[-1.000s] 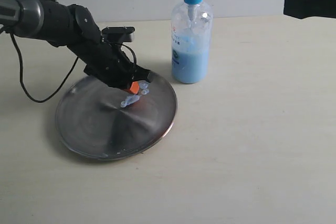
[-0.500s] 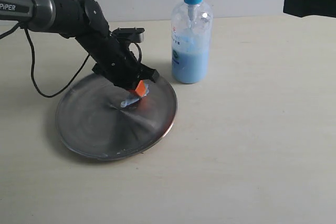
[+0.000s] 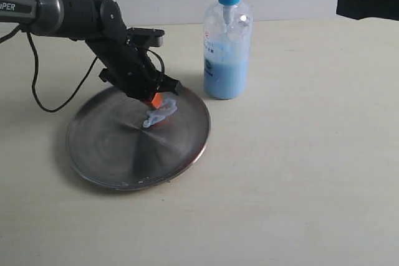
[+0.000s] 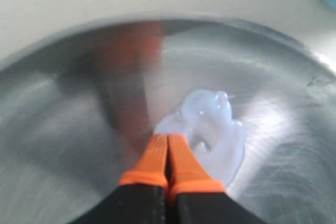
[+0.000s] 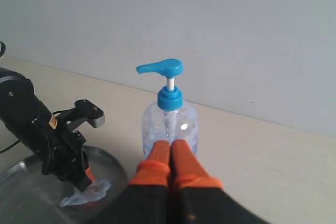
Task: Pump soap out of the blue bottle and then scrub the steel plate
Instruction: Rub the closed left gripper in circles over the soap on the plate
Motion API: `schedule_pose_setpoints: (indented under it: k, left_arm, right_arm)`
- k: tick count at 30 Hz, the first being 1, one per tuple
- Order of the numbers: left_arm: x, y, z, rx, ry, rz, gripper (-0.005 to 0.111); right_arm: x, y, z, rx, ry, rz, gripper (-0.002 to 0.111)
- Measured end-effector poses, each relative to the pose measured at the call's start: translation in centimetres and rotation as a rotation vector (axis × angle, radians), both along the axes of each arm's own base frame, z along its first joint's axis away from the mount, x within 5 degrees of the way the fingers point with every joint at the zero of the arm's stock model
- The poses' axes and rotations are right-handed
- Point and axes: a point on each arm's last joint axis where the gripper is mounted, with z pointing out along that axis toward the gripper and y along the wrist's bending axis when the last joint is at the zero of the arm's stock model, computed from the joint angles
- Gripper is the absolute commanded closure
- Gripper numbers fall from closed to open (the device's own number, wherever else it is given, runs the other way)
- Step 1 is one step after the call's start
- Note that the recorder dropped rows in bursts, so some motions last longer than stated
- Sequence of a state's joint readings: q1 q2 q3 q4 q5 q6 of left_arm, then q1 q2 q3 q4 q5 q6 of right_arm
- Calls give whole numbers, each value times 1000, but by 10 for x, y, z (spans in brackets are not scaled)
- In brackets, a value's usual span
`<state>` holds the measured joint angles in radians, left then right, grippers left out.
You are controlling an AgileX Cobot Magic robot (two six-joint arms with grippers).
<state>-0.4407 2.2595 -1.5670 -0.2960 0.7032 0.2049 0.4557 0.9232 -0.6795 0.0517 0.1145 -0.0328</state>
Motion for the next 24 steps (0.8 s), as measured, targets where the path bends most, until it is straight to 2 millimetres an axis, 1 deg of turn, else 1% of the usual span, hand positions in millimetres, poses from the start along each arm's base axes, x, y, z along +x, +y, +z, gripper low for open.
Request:
schedule_pose_setpoints:
  k: [4, 10, 18, 20, 24]
  left_arm:
    - [4, -2, -2, -27, -33, 27, 107]
    - [10, -9, -3, -54, -18, 33, 107]
    - [3, -27, 2, -82, 44, -54, 107]
    - [1, -30, 4, -78, 74, -78, 107]
    - [0, -28, 9, -34, 112, -128, 107]
  right_arm:
    - [0, 0, 0, 2, 1, 0, 108]
    - [0, 0, 0, 2, 1, 0, 108]
    - [0, 0, 0, 2, 1, 0, 108]
    - [-1, 0, 1, 4, -3, 0, 108]
    - [-5, -2, 5, 14, -23, 0, 108]
